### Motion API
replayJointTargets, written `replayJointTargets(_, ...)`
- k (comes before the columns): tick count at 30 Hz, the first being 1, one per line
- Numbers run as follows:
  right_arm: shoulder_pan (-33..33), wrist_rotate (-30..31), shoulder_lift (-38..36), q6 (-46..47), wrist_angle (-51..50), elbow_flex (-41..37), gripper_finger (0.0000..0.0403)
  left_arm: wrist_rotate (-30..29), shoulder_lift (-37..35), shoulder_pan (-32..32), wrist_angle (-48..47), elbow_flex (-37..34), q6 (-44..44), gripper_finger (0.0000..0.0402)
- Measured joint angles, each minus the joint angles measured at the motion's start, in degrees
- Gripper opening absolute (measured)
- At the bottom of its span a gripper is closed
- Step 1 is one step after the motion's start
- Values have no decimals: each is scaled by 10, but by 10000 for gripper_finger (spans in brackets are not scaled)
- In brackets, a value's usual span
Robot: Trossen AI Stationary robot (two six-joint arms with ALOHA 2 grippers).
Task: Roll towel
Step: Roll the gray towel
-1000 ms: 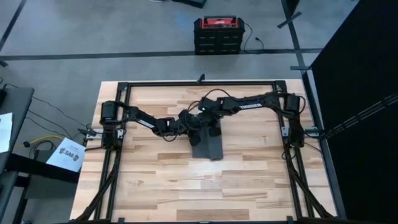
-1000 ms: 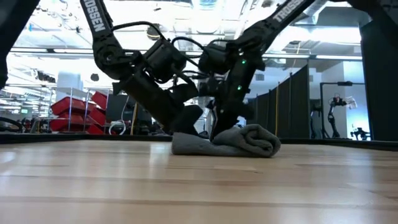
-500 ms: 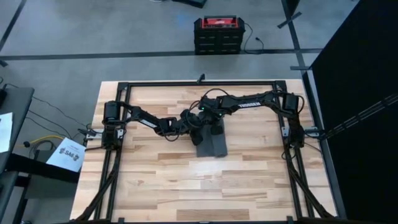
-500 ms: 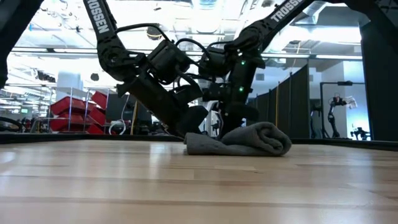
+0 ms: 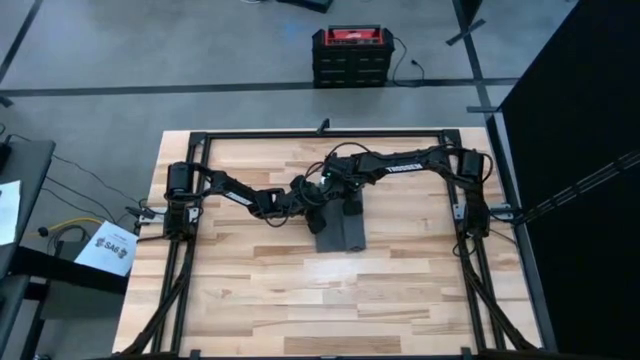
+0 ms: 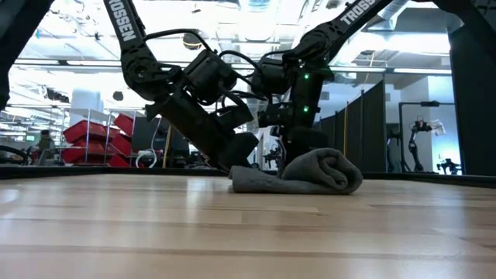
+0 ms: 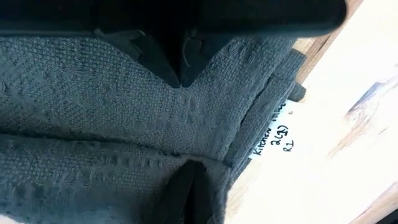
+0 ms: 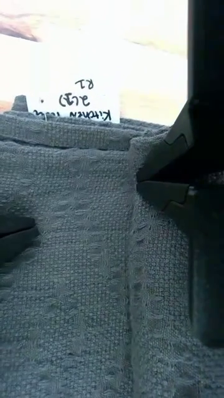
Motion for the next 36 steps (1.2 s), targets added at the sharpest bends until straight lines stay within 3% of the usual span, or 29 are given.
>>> replayJointTargets(10,15,3,-32,1,43,-1,0,-2,0,0,7,-2,5,0)
replayJointTargets(19,21,-54,-9,-2,80,-18,0,-3,0,-1,9,-3,13,0)
replayJointTargets(36,-9,-10,-6,21,55,-38,0,-2,0,-2,0,-1,17,0)
